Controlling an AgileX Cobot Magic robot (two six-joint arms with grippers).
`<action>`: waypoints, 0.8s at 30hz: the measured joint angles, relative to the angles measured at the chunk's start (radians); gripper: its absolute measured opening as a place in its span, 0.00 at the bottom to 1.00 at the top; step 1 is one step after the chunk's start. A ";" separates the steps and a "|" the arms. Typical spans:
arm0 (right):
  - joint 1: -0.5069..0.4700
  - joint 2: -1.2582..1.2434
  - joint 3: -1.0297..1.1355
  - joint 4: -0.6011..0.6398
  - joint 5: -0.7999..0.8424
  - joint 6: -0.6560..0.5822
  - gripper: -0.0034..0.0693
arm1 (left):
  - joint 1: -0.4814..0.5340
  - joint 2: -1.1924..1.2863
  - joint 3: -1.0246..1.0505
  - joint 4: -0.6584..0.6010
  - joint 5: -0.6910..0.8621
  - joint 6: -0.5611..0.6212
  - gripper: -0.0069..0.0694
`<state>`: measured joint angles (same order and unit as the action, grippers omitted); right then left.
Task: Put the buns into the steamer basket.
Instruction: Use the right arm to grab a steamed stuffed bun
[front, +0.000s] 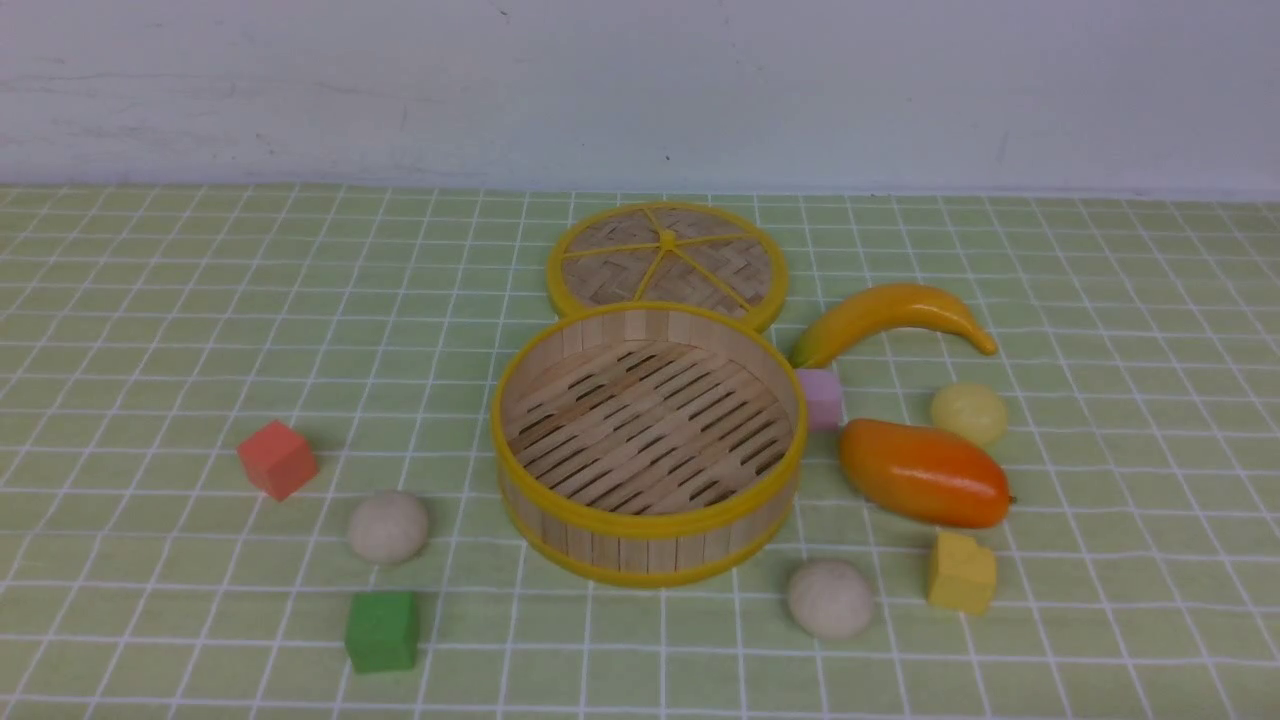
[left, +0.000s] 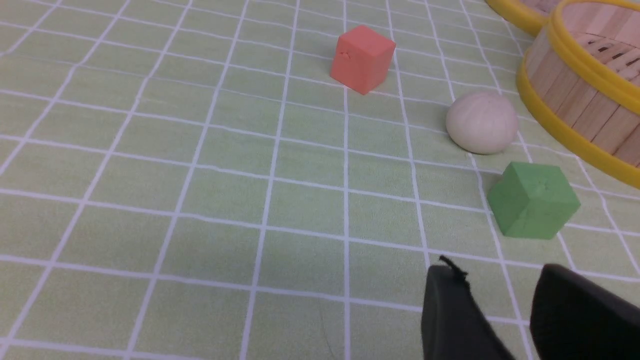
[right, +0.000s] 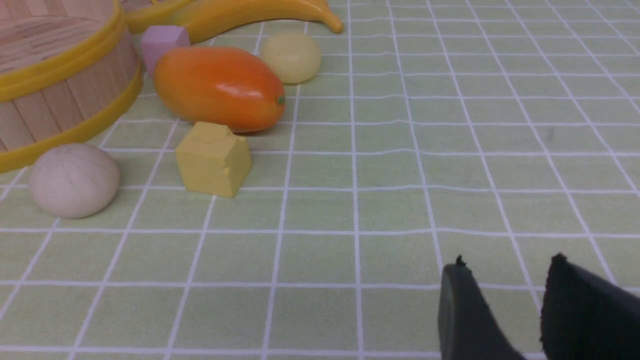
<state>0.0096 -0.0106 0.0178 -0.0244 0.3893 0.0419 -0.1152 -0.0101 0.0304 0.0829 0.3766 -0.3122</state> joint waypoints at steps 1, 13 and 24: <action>0.000 0.000 0.000 -0.005 0.000 0.000 0.38 | 0.000 0.000 0.000 0.000 0.000 0.000 0.40; 0.000 0.000 0.000 -0.018 0.000 0.000 0.38 | 0.000 0.000 0.000 0.000 0.000 0.000 0.40; 0.000 0.000 0.004 -0.038 -0.029 0.000 0.38 | 0.000 0.000 0.000 0.002 -0.053 0.000 0.40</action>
<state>0.0096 -0.0106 0.0215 -0.0622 0.3607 0.0419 -0.1152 -0.0101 0.0304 0.0845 0.3239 -0.3122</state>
